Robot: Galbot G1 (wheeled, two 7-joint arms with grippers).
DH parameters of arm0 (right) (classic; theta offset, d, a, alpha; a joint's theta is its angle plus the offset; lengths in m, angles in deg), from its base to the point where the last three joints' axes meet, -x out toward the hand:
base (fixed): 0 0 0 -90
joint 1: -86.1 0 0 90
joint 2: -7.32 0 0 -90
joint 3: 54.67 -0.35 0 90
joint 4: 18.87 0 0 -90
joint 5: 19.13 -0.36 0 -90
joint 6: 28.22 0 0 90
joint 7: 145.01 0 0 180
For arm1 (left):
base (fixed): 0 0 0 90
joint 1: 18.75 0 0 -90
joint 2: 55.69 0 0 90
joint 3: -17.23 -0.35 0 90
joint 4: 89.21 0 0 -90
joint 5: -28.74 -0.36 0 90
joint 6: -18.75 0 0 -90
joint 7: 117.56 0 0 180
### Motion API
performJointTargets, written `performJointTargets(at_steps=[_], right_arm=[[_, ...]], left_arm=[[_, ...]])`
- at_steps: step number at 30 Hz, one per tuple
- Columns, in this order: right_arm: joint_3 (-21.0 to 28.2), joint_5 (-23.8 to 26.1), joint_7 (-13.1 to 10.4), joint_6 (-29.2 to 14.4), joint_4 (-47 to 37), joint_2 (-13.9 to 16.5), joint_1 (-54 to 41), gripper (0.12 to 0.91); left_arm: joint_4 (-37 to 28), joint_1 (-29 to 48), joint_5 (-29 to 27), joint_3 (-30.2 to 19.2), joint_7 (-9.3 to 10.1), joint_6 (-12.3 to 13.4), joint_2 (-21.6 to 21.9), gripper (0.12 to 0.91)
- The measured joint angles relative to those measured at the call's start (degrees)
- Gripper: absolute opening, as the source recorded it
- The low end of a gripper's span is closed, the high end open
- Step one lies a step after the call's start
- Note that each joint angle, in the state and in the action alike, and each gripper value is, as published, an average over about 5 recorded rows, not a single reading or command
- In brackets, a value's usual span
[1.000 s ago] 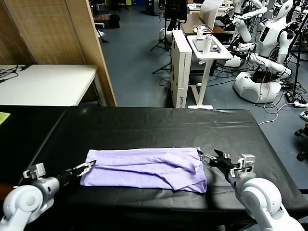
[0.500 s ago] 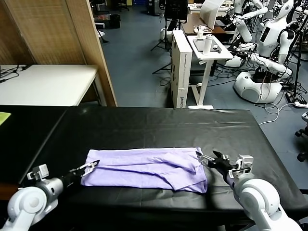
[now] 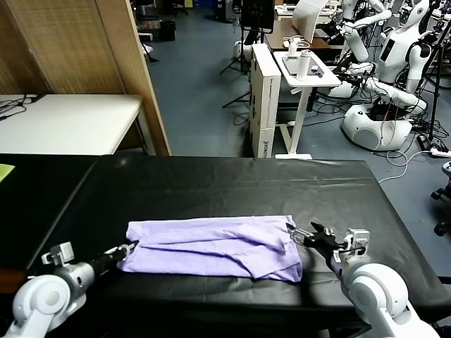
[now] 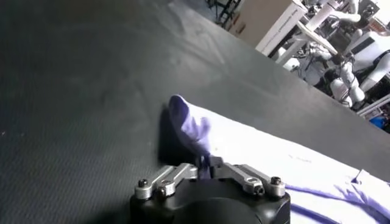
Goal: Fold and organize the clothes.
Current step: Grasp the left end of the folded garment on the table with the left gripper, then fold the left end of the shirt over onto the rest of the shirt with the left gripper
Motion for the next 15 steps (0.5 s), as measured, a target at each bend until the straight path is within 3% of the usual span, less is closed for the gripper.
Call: performJointTargets(at_steps=[10,15], right_arm=[[0.42,0.61,0.05,-0.22,-0.69,-0.59,-0.09,0.907],[0.81,1.03,0.05,-0.24,-0.73,-1.06,-0.06,0.907]], left_arm=[[-1.16,-2.72,-17.12,3.91,-1.46,7.99,4.83,0.172],[-0.2,-5.08,-21.33,5.41,-1.0,9.31,5.45,0.172]])
